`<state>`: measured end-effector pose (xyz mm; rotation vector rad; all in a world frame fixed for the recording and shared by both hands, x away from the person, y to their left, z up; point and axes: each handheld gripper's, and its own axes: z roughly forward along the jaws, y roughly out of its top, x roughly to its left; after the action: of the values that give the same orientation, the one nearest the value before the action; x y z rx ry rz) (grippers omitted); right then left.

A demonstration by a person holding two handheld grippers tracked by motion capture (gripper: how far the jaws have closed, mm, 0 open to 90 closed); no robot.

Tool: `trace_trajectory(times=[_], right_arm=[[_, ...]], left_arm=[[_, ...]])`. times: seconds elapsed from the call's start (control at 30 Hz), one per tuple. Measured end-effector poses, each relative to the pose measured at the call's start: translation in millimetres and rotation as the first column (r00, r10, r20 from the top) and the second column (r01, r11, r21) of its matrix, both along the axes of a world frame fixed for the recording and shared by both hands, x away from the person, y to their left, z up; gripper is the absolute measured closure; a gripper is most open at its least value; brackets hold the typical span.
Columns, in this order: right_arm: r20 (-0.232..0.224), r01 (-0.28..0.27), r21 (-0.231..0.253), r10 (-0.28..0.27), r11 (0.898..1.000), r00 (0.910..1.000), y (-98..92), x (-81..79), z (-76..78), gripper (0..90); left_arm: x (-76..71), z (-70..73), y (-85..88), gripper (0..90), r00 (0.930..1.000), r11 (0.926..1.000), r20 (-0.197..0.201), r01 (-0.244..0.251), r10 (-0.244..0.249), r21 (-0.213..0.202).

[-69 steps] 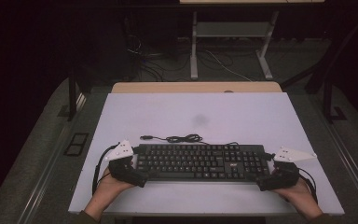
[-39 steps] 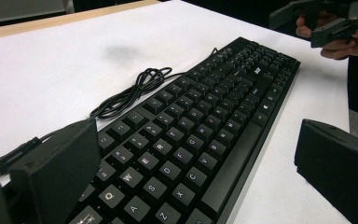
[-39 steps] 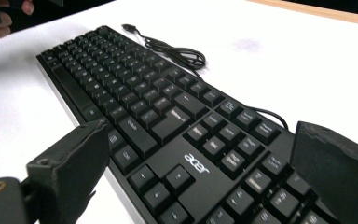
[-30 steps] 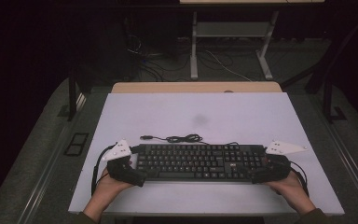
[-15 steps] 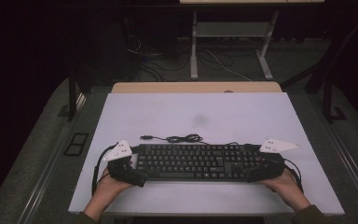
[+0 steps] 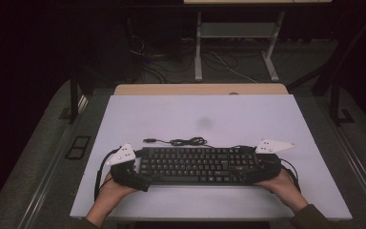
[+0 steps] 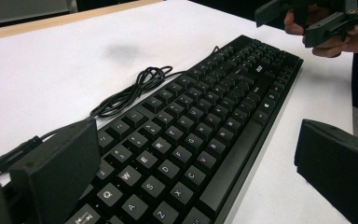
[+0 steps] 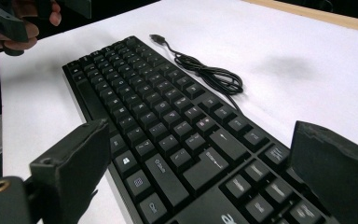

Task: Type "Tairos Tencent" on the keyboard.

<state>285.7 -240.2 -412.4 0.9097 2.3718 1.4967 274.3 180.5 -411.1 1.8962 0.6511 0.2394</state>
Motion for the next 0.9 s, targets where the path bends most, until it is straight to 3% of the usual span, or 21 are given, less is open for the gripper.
trace_trajectory(times=[0.4, 0.47, 0.63, 0.67, 0.77, 0.9], right_arm=[[-0.013, -0.026, -0.009, 0.026, 1.0, 0.9996, 15.2, 4.1, -1.4, 7.3], [-0.016, -0.043, -0.001, 0.043, 0.999, 0.9989, 16.3, 4.6, -1.2, 19.6], [-0.033, -0.078, -0.002, 0.078, 0.997, 0.9964, 21.1, 6.1, -1.7, 26.2], [-0.034, -0.09, -0.018, 0.089, 0.996, 0.9954, 24.6, 6.5, -2.4, 33.0], [-0.041, -0.102, -0.026, 0.101, 0.994, 0.994, 28.2, 6.7, -3.7, 37.8], [-0.053, -0.133, -0.068, 0.13, 0.989, 0.9901, 32.8, 6.1, -9.6, 52.3]], left_arm=[[4.0, -2.5, -1.0, 0.0, 1.0, 1.0, -0.008, 0.001, -0.001, -0.003], [4.0, -2.6, -1.4, 0.0, 1.0, 1.0, -0.008, -0.001, 0.001, -0.005], [4.1, -2.9, -1.9, 0.0, 1.0, 1.0, -0.007, 0.003, -0.003, 0.002], [4.1, -3.0, -2.0, 0.0, 1.0, 1.0, -0.007, 0.003, -0.003, 0.002], [4.1, -3.3, -1.9, 0.0, 1.0, 1.0, -0.009, 0.004, -0.004, 0.002], [4.2, -4.3, -1.2, 0.0, 0.9999, 1.0, -0.013, 0.005, -0.005, 0.0]])
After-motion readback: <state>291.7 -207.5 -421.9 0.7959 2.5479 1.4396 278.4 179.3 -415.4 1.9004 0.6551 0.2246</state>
